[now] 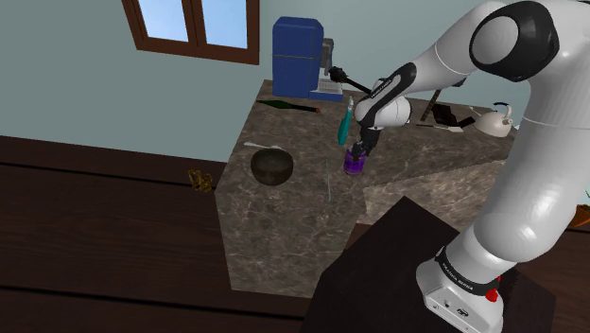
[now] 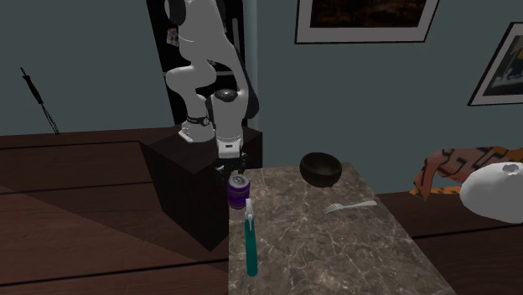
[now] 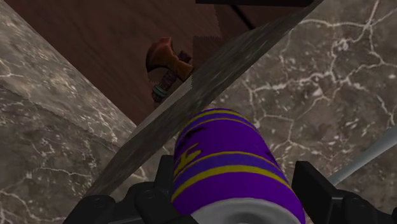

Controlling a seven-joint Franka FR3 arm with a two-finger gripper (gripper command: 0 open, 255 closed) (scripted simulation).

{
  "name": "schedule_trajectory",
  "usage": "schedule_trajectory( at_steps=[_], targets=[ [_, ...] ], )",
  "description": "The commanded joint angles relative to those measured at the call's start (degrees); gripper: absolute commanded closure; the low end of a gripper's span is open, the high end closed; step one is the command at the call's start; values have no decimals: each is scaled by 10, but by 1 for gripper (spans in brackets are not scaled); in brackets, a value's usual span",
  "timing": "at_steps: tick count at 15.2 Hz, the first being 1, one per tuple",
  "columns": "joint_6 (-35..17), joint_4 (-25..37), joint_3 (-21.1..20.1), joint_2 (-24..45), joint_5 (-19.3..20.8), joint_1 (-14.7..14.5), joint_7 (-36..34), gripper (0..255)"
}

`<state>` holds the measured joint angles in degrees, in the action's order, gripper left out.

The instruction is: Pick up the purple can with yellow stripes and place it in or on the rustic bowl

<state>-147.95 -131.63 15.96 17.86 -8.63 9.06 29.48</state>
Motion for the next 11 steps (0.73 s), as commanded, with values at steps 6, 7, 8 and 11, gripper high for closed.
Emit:
schedule_trajectory(
  at_steps=[6, 7, 8, 11],
  targets=[
    [46, 2, 13, -46, 25, -9, -18, 255],
    [53, 3, 14, -52, 29, -10, -20, 255],
    [60, 4, 16, -59, 33, -11, -23, 255],
    [81, 7, 19, -78, 43, -13, -30, 255]
  ],
)
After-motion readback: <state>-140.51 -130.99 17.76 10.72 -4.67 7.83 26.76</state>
